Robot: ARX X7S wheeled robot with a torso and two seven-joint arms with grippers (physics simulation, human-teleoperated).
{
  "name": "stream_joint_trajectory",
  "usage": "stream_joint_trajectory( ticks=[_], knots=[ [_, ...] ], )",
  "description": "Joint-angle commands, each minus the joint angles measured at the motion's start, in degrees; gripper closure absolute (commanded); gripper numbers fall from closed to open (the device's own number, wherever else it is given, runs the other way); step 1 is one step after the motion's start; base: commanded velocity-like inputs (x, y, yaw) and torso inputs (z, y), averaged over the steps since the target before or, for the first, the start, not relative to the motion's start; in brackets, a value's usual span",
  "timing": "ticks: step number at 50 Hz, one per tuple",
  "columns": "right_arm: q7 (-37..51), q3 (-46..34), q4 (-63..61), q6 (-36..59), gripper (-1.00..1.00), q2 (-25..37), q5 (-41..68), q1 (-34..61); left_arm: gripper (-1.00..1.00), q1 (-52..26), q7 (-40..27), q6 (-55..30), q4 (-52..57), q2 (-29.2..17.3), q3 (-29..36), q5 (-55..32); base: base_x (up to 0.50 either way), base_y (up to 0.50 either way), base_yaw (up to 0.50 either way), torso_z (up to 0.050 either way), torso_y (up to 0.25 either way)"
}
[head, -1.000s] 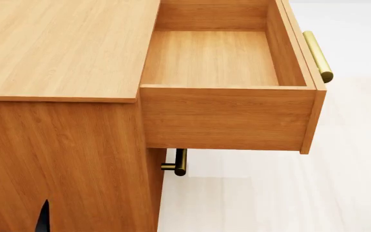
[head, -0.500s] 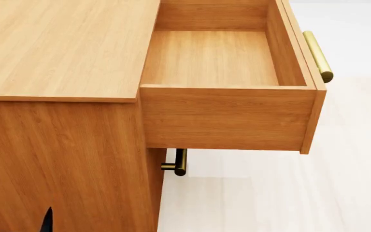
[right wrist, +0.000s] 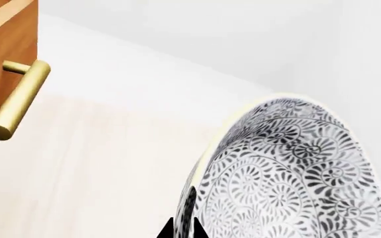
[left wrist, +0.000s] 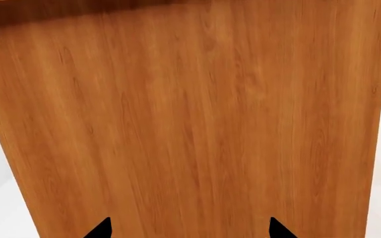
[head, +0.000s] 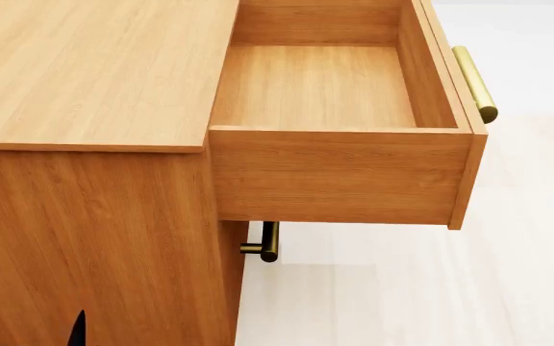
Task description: Put the bowl on top of the cabinet.
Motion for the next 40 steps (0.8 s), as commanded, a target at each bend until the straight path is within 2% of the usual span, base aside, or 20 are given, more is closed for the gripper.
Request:
stream_joint_trajectory(
  ticks=[1,4,8,11,13,15,19,20,27,37,40],
  knots=[
    [-3.08,-10.95,1.75,2.08,1.0,-0.92,-3.75,15.94,-1.0,-0.34,-0.23,-0.46,0.67,-0.32,-0.2,-0.38,0.0,0.0,0.0,0.0,0.0],
    [-3.27,-14.53,2.21,2.72,1.0,-2.16,-3.5,21.52,-1.0,0.17,-0.42,-0.18,0.73,-0.41,-0.18,-0.2,0.0,0.0,0.0,0.0,0.0],
    [-3.17,-17.49,2.71,1.67,1.0,-3.39,-3.57,24.31,-1.0,0.68,-0.45,0.25,0.52,-0.42,-0.36,-0.39,0.0,0.0,0.0,0.0,0.0],
    [-4.66,-21.53,5.25,2.34,1.0,-6.53,-4.72,30.63,-1.0,0.6,-0.61,0.21,-0.02,-0.38,-0.09,-0.1,0.0,0.0,0.0,0.0,0.0],
    [-5.22,-23.59,5.59,1.04,1.0,-7.69,-5.46,31.33,-1.0,1.05,-1.19,0.61,0.29,-0.55,0.19,0.92,0.0,0.0,0.0,0.0,0.0],
    [-7.1,-28.07,8.86,0.68,1.0,-11.4,-7.71,35.57,-1.0,1.17,-1.37,0.72,0.37,-0.59,0.23,1.12,0.0,0.0,0.0,0.0,0.0],
    [-7.22,-29.66,10.03,0.9,1.0,-13.58,-7.99,37.24,-1.0,1.19,-1.46,0.86,0.38,-0.58,0.3,1.13,0.0,0.0,0.0,0.0,0.0],
    [-8.01,-31.95,12.31,1.13,1.0,-17.2,-8.98,39.94,-1.0,1.67,-1.27,1.58,0.11,-0.52,0.93,1.44,0.0,0.0,0.0,0.0,0.0],
    [-7.51,-34.96,15.72,1.03,1.0,-23.67,-9.26,42.52,-1.0,1.49,-0.8,2.02,-0.2,-0.75,0.97,1.03,0.0,0.0,0.0,0.0,0.0],
    [-11.33,-41.71,26.96,-7.11,1.0,-33.19,-13.29,44.29,-1.0,1.23,0.13,4.48,-3.07,-0.17,0.73,0.06,0.0,0.0,0.0,0.0,0.001],
    [-19.39,-47.99,39.28,-15.01,1.0,-38.69,-17.41,48.7,-1.0,0.68,0.35,4.76,-4.02,0.17,0.42,-0.59,0.0,0.0,0.0,0.0,0.0]
  ],
)
